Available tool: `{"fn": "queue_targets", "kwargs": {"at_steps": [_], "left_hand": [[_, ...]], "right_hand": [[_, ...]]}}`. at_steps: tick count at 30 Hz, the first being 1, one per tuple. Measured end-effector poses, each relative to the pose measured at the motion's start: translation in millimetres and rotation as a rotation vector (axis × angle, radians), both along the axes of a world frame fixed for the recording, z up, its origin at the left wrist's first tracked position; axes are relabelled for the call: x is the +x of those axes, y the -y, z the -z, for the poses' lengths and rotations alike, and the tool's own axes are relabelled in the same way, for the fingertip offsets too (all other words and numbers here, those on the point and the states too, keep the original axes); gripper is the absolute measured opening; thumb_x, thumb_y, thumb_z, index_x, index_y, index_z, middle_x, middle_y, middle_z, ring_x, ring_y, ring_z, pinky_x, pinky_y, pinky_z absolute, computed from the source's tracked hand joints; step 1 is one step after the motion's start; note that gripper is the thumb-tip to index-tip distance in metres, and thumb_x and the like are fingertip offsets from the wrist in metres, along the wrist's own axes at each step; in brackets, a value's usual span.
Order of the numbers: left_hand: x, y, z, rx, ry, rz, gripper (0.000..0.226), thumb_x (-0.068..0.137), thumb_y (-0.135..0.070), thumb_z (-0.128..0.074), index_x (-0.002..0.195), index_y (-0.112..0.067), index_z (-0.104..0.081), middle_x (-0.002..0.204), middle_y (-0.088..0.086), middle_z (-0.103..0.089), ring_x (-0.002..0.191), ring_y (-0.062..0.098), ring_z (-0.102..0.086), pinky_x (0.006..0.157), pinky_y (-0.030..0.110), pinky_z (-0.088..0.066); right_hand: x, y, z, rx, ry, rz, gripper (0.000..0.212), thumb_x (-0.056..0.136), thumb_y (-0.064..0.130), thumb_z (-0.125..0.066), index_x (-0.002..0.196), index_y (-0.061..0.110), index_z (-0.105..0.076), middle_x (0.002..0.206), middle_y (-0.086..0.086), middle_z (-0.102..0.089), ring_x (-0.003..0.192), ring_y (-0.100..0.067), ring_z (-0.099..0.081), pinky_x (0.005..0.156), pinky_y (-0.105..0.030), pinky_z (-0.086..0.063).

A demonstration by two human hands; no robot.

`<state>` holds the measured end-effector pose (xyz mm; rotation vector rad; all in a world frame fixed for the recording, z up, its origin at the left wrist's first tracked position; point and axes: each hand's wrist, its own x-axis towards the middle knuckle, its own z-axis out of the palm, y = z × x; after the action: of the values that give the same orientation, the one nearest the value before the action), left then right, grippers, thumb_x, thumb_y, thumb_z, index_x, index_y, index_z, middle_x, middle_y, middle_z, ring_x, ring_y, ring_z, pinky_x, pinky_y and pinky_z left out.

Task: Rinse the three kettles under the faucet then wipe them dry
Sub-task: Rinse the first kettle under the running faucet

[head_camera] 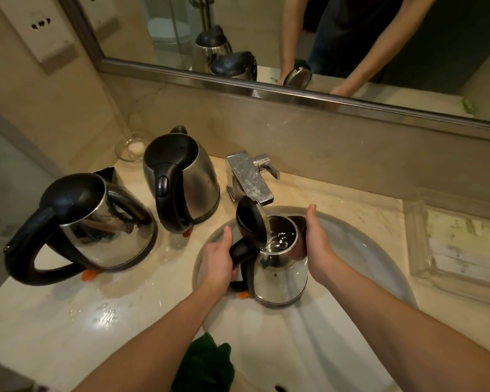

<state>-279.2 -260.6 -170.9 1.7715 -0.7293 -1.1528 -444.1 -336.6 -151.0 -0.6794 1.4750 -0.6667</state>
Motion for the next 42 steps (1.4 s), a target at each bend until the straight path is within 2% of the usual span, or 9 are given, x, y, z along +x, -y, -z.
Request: {"fn": "queue_targets", "kwargs": {"at_steps": [4,6,10,16,21,27,35,39,42], "left_hand": [[-11.3,-14.4,-8.9,0.033,-0.020,-0.087,0.049,0.097,-0.052,-0.036,0.067,-0.019,-0.056,0.047,-0.004,-0.047,0.044,0.010,-0.046,0.052,0.026,-0.036],[-16.6,-22.2,-15.6,0.039,0.039,-0.089,0.055,0.097,-0.052,-0.036,0.058,-0.016,-0.051,0.048,0.000,-0.047,0.043,0.009,-0.048,0.056,0.027,-0.036],[-25.2,-39.2,-29.9,0.054,0.102,-0.083,0.061,0.095,-0.056,-0.036,0.057,-0.012,-0.052,0.052,0.006,-0.049,0.050,0.016,-0.052,0.056,0.028,-0.038],[-39.3,-57.2,-55.9,0.030,0.114,-0.058,0.073,0.086,-0.070,-0.034,0.050,-0.010,-0.056,0.053,0.012,-0.057,0.059,0.031,-0.062,0.066,0.040,-0.051],[-45.9,-59.8,-103.6,-0.032,0.081,-0.078,0.064,0.088,-0.067,-0.037,0.052,-0.016,-0.051,0.055,0.008,-0.056,0.062,0.029,-0.062,0.070,0.044,-0.053],[-33.2,-63.9,-145.3,-0.086,0.047,-0.073,0.063,0.088,-0.068,-0.038,0.058,-0.015,-0.054,0.058,0.006,-0.054,0.060,0.023,-0.057,0.062,0.035,-0.045],[13.7,-87.8,-190.7,-0.245,0.019,-0.145,0.063,0.086,-0.068,-0.041,0.051,-0.017,-0.053,0.052,0.003,-0.052,0.061,0.028,-0.060,0.070,0.045,-0.052],[38.3,-110.7,-201.0,-0.262,0.025,-0.205,0.065,0.086,-0.068,-0.040,0.051,-0.015,-0.053,0.047,0.001,-0.050,0.054,0.026,-0.056,0.065,0.043,-0.050],[57.6,-132.6,-202.0,-0.276,0.017,-0.282,0.066,0.086,-0.068,-0.040,0.048,-0.017,-0.055,0.045,0.000,-0.049,0.053,0.025,-0.055,0.063,0.042,-0.048]], "right_hand": [[-6.0,-11.4,-12.1,-0.008,-0.037,-0.055,0.075,0.092,0.073,-0.024,0.118,0.015,-0.065,0.100,-0.003,-0.074,0.097,-0.016,-0.064,0.091,-0.033,-0.048],[-10.2,-21.8,-22.8,-0.010,-0.046,-0.070,0.074,0.093,0.071,-0.023,0.120,0.014,-0.061,0.101,-0.002,-0.072,0.100,-0.015,-0.062,0.108,-0.036,-0.036],[-13.3,-48.4,-64.9,-0.173,-0.151,-0.016,0.067,0.098,0.064,-0.023,0.154,0.027,-0.023,0.160,0.004,-0.026,0.147,-0.018,-0.022,0.117,-0.037,-0.013],[0.4,-81.1,-121.8,-0.560,-0.524,-0.170,0.086,0.090,0.070,-0.029,0.156,0.016,-0.013,0.164,-0.003,-0.012,0.150,-0.019,-0.008,0.122,-0.042,-0.010],[-5.4,-82.1,-152.8,-0.553,-0.869,-0.155,0.087,0.093,0.069,-0.029,0.155,0.011,-0.010,0.163,-0.010,-0.011,0.150,-0.027,-0.009,0.120,-0.046,-0.011],[-16.1,-74.3,-184.8,-0.453,-0.923,-0.113,0.087,0.094,0.068,-0.028,0.154,0.007,-0.015,0.161,-0.014,-0.018,0.147,-0.033,-0.018,0.117,-0.047,-0.016],[20.6,-86.5,-201.4,-0.266,-0.381,-0.034,0.079,0.097,0.066,-0.020,0.145,0.006,-0.039,0.146,-0.013,-0.046,0.136,-0.031,-0.040,0.109,-0.046,-0.033],[55.5,-96.4,-216.9,-0.253,-0.272,-0.043,0.068,0.097,0.067,-0.018,0.131,0.015,-0.045,0.124,-0.010,-0.059,0.099,-0.024,-0.055,0.061,-0.033,-0.048],[84.1,-105.1,-218.5,-0.257,-0.218,-0.083,0.070,0.097,0.067,-0.020,0.137,0.014,-0.042,0.115,-0.007,-0.059,0.082,-0.017,-0.053,0.052,-0.029,-0.042]]}}
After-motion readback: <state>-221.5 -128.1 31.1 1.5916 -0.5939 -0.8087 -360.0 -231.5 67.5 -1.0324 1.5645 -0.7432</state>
